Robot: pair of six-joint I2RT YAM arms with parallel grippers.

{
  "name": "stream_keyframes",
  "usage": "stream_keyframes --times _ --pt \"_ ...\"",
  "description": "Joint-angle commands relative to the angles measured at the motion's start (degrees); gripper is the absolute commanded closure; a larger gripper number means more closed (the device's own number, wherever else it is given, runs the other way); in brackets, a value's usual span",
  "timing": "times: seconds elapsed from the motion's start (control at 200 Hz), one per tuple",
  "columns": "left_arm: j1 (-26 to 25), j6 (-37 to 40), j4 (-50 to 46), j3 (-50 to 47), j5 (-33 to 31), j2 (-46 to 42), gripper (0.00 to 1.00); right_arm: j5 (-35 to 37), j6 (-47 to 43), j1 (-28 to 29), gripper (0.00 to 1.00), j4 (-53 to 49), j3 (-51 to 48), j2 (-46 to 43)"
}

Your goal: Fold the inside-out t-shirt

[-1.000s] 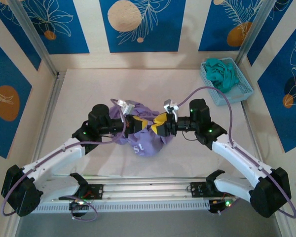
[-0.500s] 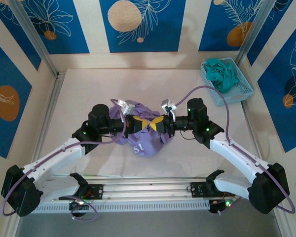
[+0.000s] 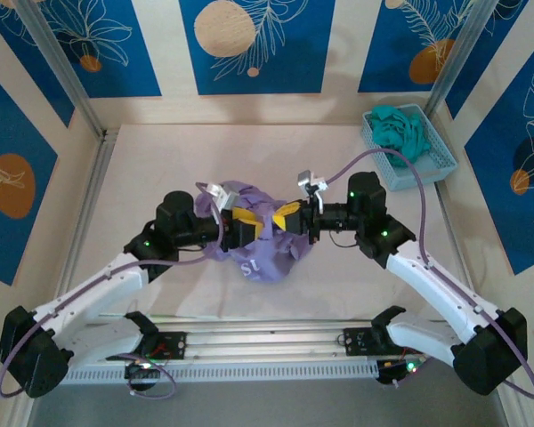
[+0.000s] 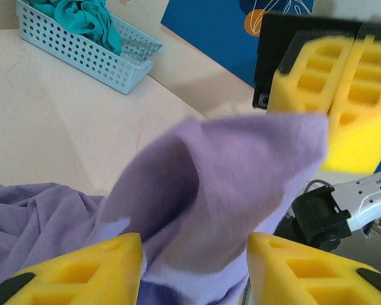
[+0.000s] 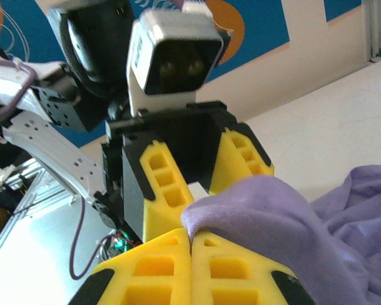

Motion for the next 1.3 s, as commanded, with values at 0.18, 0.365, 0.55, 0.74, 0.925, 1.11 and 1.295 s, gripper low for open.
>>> stream_keyframes --times 0.18,0.365,0.55,0.74,0.925,1.11,1.295 --pt "-0.18 -0.57 3.32 -0.94 1.59 0.51 0.57 -2.37 4.18 0.33 1.0 -5.76 6.03 0.21" --pt "-0.79 0.17 3.58 1.4 2.33 2.3 0.56 -1.34 7.59 0.5 1.0 -5.48 7.35 0.95" --pt "-0.95 2.16 2.86 1.92 -0.22 4.98 0.77 -6.51 10.54 0.33 1.0 -4.45 9.82 1.51" --pt "-0.81 3.72 -0.24 2.78 -8.03 6.18 1.0 -8.06 6.2 -1.04 1.0 -14.86 14.47 2.39" --pt "-0.77 5.11 -2.6 3.74 -8.61 6.46 1.0 -8.69 8.67 -1.61 1.0 -13.21 13.54 5.75" --pt "-0.9 6.79 -5.42 3.11 -10.39 2.86 0.67 -8.64 8.16 -4.75 1.0 -13.81 12.99 7.24" --pt "-1.45 8.34 -1.89 1.29 -9.59 -1.31 0.51 -11.04 3.69 -7.81 1.0 -17.64 12.84 6.76"
